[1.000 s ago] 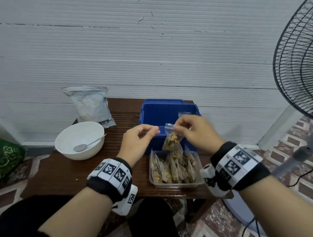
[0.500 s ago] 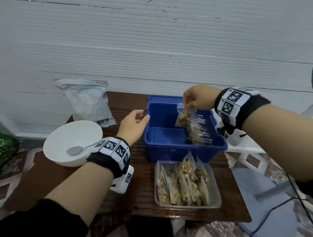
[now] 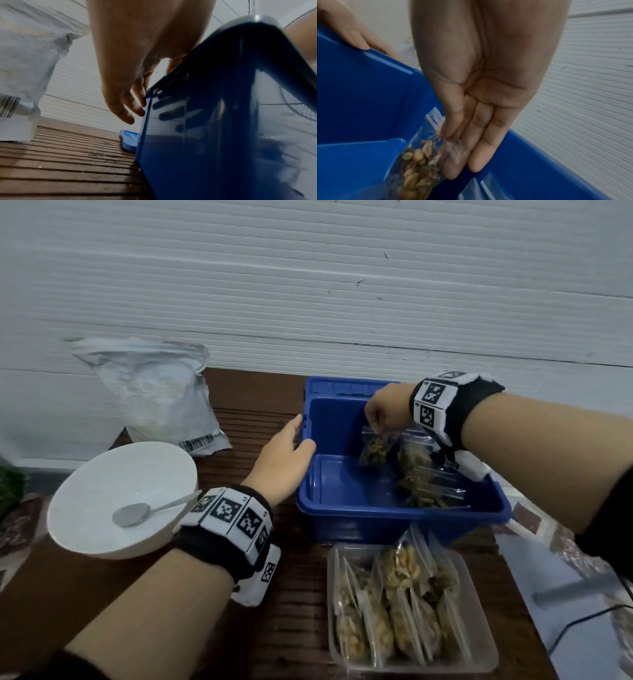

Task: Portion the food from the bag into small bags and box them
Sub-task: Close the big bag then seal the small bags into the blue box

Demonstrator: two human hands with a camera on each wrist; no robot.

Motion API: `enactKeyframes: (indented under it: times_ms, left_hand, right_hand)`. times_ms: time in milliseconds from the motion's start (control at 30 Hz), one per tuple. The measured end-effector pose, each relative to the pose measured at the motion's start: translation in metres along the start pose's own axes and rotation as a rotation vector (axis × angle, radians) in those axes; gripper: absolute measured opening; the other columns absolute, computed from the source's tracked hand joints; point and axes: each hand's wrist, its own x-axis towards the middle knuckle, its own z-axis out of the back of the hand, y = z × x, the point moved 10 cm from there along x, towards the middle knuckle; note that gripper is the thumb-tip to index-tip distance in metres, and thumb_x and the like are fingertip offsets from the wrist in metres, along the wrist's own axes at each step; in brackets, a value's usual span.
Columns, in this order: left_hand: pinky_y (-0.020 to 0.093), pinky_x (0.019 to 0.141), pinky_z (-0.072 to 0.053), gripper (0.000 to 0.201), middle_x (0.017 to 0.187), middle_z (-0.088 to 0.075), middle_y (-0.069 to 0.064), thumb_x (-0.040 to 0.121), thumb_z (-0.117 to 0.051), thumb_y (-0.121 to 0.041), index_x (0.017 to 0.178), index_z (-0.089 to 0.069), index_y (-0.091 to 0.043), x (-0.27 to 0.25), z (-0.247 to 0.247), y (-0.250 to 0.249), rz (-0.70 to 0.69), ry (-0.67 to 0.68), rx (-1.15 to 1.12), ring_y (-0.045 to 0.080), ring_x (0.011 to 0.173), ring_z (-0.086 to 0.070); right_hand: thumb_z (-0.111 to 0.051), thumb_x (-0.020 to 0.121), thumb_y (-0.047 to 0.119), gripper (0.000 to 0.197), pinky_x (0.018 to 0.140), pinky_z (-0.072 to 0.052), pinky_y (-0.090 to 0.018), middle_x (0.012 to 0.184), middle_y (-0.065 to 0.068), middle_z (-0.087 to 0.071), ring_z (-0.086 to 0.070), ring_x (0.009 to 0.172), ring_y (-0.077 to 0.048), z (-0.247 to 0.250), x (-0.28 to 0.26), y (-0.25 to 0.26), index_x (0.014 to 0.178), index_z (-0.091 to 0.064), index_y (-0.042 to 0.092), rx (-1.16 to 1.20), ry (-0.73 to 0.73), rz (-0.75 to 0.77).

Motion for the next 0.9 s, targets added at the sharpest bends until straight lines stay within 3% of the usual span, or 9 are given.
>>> enactKeyframes:
  times_ms: [167,300,400,533,633,700,800,900]
  left_hand:
    - [0.026,0.084,-0.041,0.052,0.138,-0.052,-0.001,0.100,-0.039,-0.024,0.150,-0.024,-0.028,-0.001,-0.002,0.000,-0.002,-0.007,-0.026,0.015,0.113,-0.055]
    - [0.024,0.085,-0.040,0.054,0.141,-0.048,-0.003,0.101,-0.039,-0.024,0.151,-0.020,-0.028,-0.002,-0.003,0.002,0.007,0.005,-0.040,0.014,0.116,-0.053]
    - [0.026,0.088,-0.040,0.055,0.143,-0.047,-0.003,0.101,-0.038,-0.025,0.152,-0.020,-0.029,-0.002,-0.003,0.003,0.014,0.008,-0.037,0.015,0.118,-0.052]
    - [0.026,0.089,-0.042,0.053,0.141,-0.048,-0.005,0.101,-0.038,-0.024,0.152,-0.022,-0.029,-0.003,-0.003,0.003,0.012,0.007,-0.047,0.014,0.117,-0.054]
    - [0.027,0.088,-0.045,0.054,0.139,-0.050,-0.006,0.101,-0.038,-0.025,0.152,-0.022,-0.031,-0.004,-0.003,0.002,0.006,0.008,-0.034,0.013,0.111,-0.056]
    - [0.030,0.092,-0.047,0.054,0.141,-0.048,-0.007,0.100,-0.039,-0.027,0.152,-0.023,-0.030,-0.004,-0.003,0.002,0.005,0.003,-0.022,0.013,0.114,-0.055]
    - [0.034,0.104,-0.043,0.052,0.142,-0.047,-0.009,0.099,-0.044,-0.028,0.150,-0.030,-0.027,-0.007,0.001,0.004,0.015,-0.043,-0.028,0.012,0.125,-0.049]
    - [0.032,0.101,-0.045,0.050,0.137,-0.054,-0.006,0.098,-0.050,-0.028,0.146,-0.038,-0.023,-0.013,0.007,0.003,0.011,-0.102,-0.038,0.011,0.120,-0.053]
  right_hand:
    - [-0.060,0.084,0.000,0.018,0.053,-0.039,-0.018,0.101,-0.009,-0.069,-0.058,0.082,-0.019,-0.008,0.006,0.001,0.098,-0.067,0.008,-0.023,0.007,0.010]
    - [-0.053,0.087,0.002,0.023,0.066,-0.040,-0.026,0.107,-0.009,-0.067,-0.060,0.094,-0.026,-0.005,0.005,0.005,0.103,-0.067,0.009,-0.148,-0.060,0.015]
    - [-0.053,0.090,0.007,0.021,0.067,-0.040,-0.029,0.108,-0.011,-0.061,-0.054,0.083,-0.026,-0.008,0.005,0.006,0.107,-0.064,0.010,-0.251,-0.043,-0.007]
    - [-0.055,0.090,0.009,0.016,0.053,-0.037,-0.026,0.077,-0.005,-0.044,-0.046,0.061,-0.022,0.001,-0.001,0.006,0.104,-0.063,0.007,-0.341,-0.123,-0.059]
    - [-0.058,0.089,0.010,0.013,0.056,-0.041,-0.030,0.070,-0.003,-0.037,-0.044,0.058,-0.020,0.005,-0.006,0.006,0.101,-0.060,0.005,-0.364,-0.129,-0.113]
    - [-0.061,0.088,0.010,0.015,0.059,-0.044,-0.031,0.071,-0.003,-0.038,-0.047,0.061,-0.021,0.008,-0.008,0.005,0.102,-0.059,0.003,-0.339,-0.126,-0.136]
    - [-0.063,0.087,0.012,0.016,0.049,-0.037,-0.025,0.072,-0.005,-0.046,-0.044,0.056,-0.019,0.013,-0.014,0.000,0.098,-0.062,0.001,-0.260,-0.142,-0.155]
    - [-0.065,0.086,0.017,0.021,0.052,-0.038,-0.026,0.079,-0.013,-0.061,-0.047,0.058,-0.021,0.024,-0.028,0.000,0.096,-0.067,-0.002,-0.138,-0.205,-0.134]
